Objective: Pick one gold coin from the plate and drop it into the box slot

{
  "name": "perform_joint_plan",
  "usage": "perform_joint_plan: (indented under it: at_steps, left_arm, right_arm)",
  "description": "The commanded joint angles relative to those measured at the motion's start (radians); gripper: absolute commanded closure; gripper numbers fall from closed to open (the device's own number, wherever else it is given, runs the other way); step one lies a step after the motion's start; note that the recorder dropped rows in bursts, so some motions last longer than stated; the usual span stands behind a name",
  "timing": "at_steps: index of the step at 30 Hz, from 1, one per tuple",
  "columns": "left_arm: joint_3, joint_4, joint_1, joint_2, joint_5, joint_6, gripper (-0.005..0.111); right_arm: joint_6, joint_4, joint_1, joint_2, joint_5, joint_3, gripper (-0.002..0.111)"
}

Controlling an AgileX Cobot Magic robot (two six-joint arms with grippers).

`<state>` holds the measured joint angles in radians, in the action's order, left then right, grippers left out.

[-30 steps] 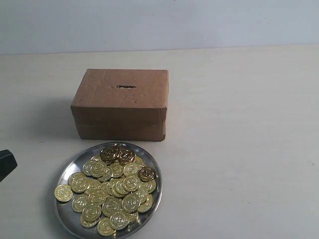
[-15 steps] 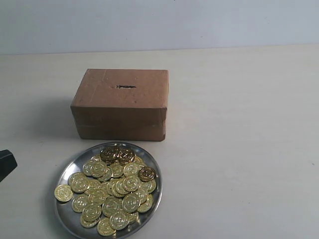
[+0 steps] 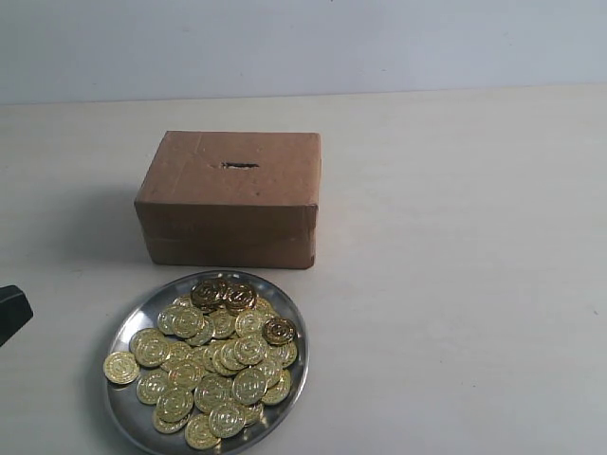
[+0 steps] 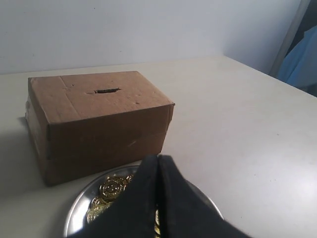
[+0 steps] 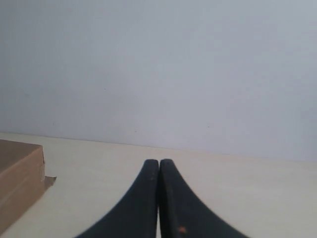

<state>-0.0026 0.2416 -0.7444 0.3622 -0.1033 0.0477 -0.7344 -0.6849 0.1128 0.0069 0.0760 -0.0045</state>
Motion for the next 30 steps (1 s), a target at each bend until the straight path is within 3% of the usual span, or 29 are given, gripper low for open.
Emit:
perform_joint_plan:
  at_steps: [1,6,16,30]
  left_arm:
    - [0.003,-0.003,-0.003,-0.005,0.0,0.004,0.107]
    - [0.003,-0.003,-0.003,-0.005,0.0,0.004,0.107]
    - [0.003,-0.003,-0.003,-0.005,0.0,0.004,0.107]
    - [0.003,-0.003,-0.003,-0.005,0.0,0.004,0.107]
  right_arm:
    - [0.414,0.388,-0.007,-0.007,0.073,0.005,0.108]
    - [0.661,0.608,-0.007,-0.007,0.218,0.005,0.108]
    - [0.692,0.643,-0.06,-0.007,0.229,0.005,0.108]
    - [0.774,0.658,-0.06,-0.007,0.237,0.005,0.108]
